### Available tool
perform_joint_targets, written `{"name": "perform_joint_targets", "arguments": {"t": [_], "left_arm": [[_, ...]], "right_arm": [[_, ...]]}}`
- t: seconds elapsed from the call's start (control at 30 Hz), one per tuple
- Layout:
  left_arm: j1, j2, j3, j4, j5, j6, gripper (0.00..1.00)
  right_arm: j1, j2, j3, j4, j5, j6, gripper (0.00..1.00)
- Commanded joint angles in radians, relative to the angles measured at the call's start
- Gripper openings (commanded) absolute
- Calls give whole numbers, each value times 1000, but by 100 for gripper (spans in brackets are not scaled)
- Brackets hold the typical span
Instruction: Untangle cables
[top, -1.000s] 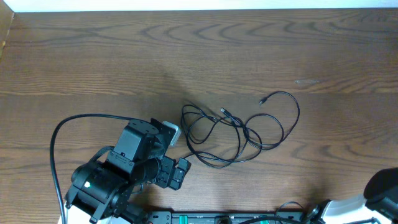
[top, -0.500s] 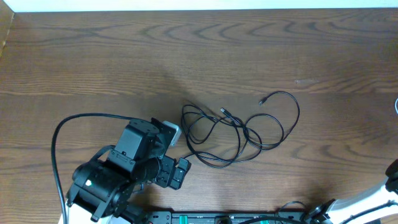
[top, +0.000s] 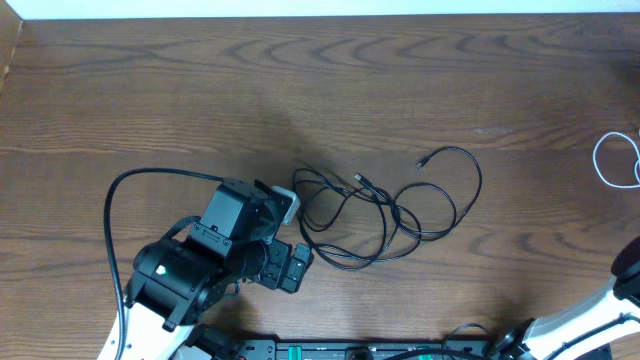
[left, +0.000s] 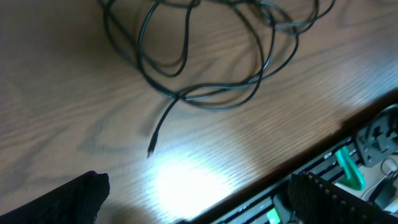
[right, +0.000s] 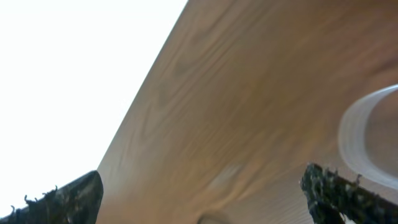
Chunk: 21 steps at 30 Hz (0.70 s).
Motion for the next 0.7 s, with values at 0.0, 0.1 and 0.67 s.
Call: {"name": "perform_joint_targets", "arguments": {"t": [0.0, 0.1, 0.67], "left_arm": [[3, -15, 9, 23, 35, -6, 98], [3, -25, 9, 24, 35, -6, 98], [3, -174, 9, 7, -42, -28, 98]], "right_arm": [[103, 2, 10, -125, -164, -249, 99], [201, 2, 9, -254, -154, -480, 99], [904, 2, -360, -180, 298, -853, 95]]}}
